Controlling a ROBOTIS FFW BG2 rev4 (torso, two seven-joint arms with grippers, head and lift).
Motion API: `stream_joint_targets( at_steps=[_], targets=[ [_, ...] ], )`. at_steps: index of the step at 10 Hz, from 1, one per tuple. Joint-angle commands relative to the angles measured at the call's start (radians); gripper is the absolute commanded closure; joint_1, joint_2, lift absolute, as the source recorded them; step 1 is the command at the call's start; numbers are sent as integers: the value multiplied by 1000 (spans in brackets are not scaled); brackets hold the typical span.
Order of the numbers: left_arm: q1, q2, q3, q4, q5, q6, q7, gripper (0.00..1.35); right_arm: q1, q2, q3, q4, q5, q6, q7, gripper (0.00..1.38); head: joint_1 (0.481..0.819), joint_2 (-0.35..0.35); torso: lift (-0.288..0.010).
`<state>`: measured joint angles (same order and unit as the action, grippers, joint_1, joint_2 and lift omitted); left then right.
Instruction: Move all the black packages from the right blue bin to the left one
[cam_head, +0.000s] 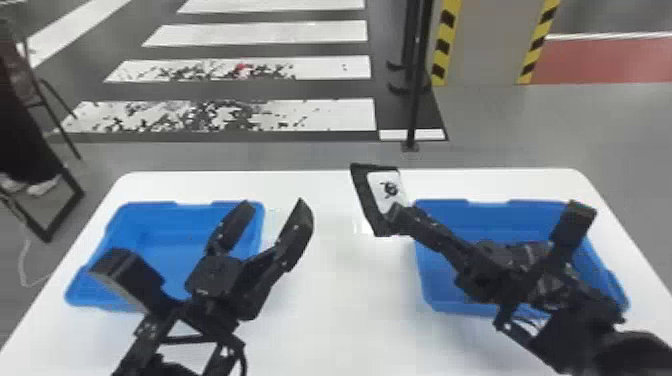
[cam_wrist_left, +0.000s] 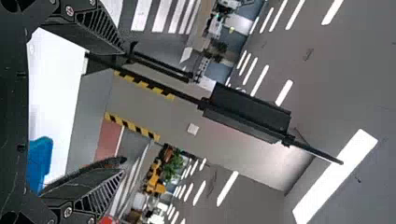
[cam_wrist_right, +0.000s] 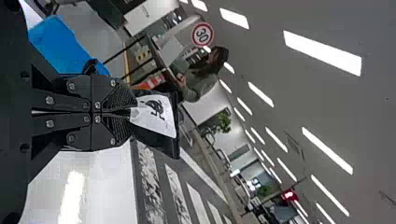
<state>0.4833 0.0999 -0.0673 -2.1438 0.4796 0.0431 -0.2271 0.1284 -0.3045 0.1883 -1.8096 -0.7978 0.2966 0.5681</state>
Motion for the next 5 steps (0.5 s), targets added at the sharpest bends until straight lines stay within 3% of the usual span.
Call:
stream_joint_targets(
  at_steps=[1,5],
  targets=[
    [-24,4,-6,0,65,70,-18,134,-13,-13,79,-5,-6,-2,-2,1147,695,100,-132],
    [-32,7,-10,-10,41,148,-29,134,-43,-30,193,-8,-50,-12,-13,1147,695,144,-132]
  ],
)
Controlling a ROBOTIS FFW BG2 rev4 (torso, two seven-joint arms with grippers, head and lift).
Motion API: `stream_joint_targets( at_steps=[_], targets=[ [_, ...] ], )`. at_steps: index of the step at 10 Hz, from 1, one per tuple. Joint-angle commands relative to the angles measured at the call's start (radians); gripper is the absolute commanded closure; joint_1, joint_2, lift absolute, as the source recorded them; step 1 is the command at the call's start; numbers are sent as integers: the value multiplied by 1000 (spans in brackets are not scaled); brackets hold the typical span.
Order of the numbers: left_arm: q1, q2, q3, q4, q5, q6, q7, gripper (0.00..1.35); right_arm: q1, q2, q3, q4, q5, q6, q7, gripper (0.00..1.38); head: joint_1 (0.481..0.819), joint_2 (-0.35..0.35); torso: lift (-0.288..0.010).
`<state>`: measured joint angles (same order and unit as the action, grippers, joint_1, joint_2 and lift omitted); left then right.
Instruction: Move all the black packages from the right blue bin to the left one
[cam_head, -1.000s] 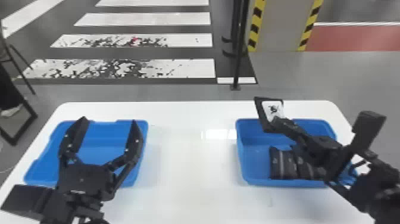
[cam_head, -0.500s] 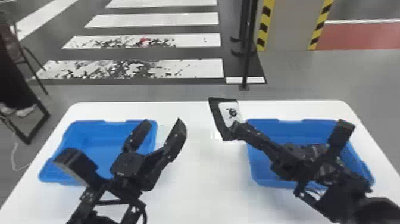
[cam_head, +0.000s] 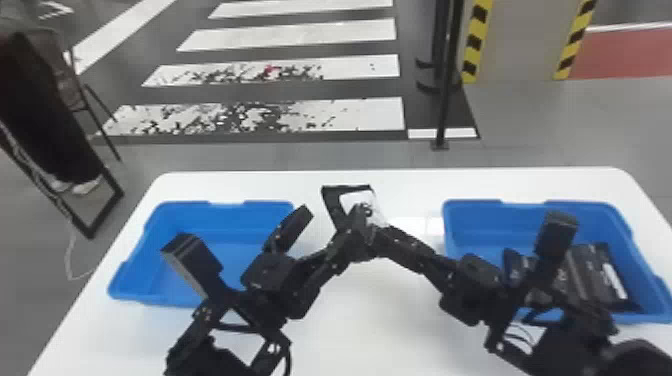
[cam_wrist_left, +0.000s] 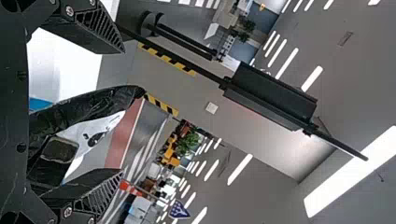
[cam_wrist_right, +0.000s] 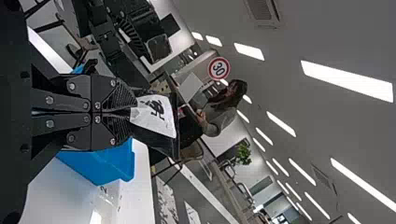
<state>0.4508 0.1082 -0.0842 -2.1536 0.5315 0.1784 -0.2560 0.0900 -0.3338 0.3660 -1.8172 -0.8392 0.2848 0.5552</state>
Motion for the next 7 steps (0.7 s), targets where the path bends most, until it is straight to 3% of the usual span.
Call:
stream_joint_targets(
  at_steps=[1,4,6,7],
  targets=[
    [6,-4,20,0,-49,11,1,134,-4,-7,41,-3,-26,0,-1,1147,695,159,-132],
    [6,-7,30,0,-57,6,7,163,-19,-14,99,2,-44,2,-8,1147,695,217,-132],
    [11,-7,28,0,-47,11,17,1113,-19,-14,99,17,-62,-5,-8,1147,695,236,-132],
    [11,-7,24,0,-49,20,18,1216,-21,-13,99,22,-58,-20,-12,1147,695,236,-132]
  ],
)
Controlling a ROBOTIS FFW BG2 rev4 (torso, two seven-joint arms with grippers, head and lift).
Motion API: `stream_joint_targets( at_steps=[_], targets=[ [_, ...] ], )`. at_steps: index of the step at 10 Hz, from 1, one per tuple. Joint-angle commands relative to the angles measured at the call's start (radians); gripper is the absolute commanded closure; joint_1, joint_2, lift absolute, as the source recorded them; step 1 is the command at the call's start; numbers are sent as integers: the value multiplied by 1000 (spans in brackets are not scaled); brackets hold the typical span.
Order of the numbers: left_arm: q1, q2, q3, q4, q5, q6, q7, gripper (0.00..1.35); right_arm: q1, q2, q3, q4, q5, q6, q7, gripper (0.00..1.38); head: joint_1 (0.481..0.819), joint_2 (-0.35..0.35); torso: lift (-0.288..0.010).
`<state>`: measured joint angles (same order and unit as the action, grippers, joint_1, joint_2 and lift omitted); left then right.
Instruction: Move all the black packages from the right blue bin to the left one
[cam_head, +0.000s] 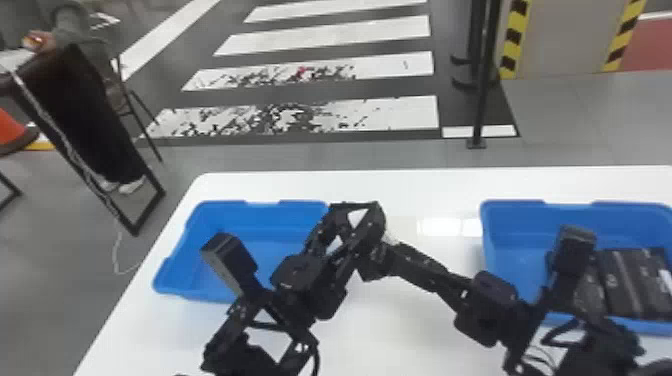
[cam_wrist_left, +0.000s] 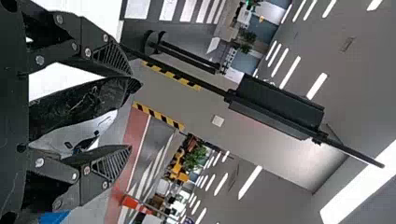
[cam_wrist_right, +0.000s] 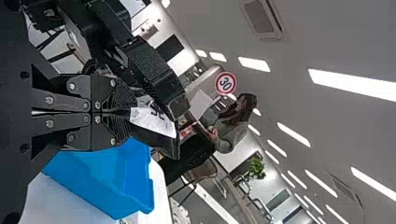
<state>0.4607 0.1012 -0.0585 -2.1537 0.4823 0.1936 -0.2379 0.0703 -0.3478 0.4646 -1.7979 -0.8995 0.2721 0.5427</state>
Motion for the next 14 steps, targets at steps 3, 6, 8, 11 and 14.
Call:
stream_joint_targets(
  at_steps=[3,6,8,11,14],
  targets=[
    [-9,6,-29,0,-22,-12,0,1216,-43,13,4,49,10,-56,-23,1147,695,213,-132],
    [-9,6,-27,0,-24,-54,0,1216,-65,20,30,88,-6,-95,-36,1084,695,203,-132],
    [-14,2,7,10,-64,-76,32,1216,-53,21,30,118,-74,-140,-35,341,695,205,-132],
    [-107,-17,196,226,-428,-203,135,1216,-34,21,14,118,-102,-152,-35,131,695,273,-132],
    [-139,-21,282,312,-542,-201,196,967,-4,24,-66,86,-32,-125,-36,133,695,350,-132]
  ],
)
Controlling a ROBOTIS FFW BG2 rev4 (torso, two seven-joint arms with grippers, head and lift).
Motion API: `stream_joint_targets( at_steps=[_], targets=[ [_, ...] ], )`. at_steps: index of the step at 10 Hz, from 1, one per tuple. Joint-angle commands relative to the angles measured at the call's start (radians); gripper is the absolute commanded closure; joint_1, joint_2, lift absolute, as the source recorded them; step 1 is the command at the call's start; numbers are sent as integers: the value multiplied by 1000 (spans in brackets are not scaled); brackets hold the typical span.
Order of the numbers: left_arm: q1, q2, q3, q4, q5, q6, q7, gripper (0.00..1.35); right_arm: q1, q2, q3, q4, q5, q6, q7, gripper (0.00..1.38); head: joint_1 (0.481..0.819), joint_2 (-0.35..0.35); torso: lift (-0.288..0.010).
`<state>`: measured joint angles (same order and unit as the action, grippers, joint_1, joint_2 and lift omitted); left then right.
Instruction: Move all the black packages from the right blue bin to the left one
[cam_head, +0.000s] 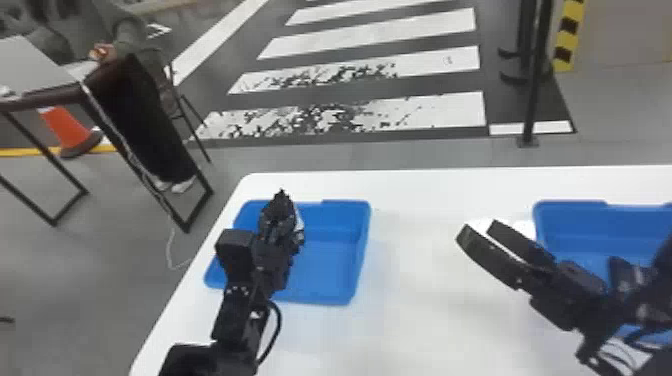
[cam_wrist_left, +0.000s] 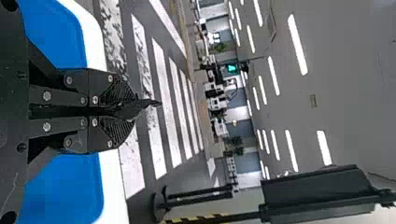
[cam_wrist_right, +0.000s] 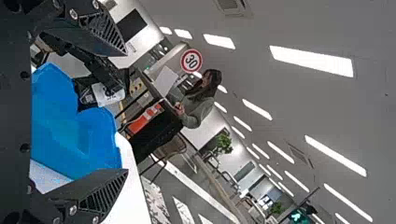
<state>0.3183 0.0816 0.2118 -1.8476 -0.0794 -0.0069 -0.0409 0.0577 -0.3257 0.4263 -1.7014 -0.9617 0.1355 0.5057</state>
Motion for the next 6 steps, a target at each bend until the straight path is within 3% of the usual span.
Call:
stream_joint_targets(
  at_steps=[1,2,4,6],
  targets=[
    [23,-8,10,6,77,-59,-1,461,33,8,-101,-60,118,51,-9,134,695,350,-132],
    [40,-11,-8,3,141,-140,-2,111,77,17,-189,-138,202,122,-39,134,695,350,-132],
    [99,-16,-58,-63,219,-216,-2,151,210,57,-388,-388,358,341,-174,136,695,323,-132],
    [170,-19,-92,-142,247,-224,-10,151,269,74,-490,-580,451,611,-320,136,695,245,-132]
  ],
)
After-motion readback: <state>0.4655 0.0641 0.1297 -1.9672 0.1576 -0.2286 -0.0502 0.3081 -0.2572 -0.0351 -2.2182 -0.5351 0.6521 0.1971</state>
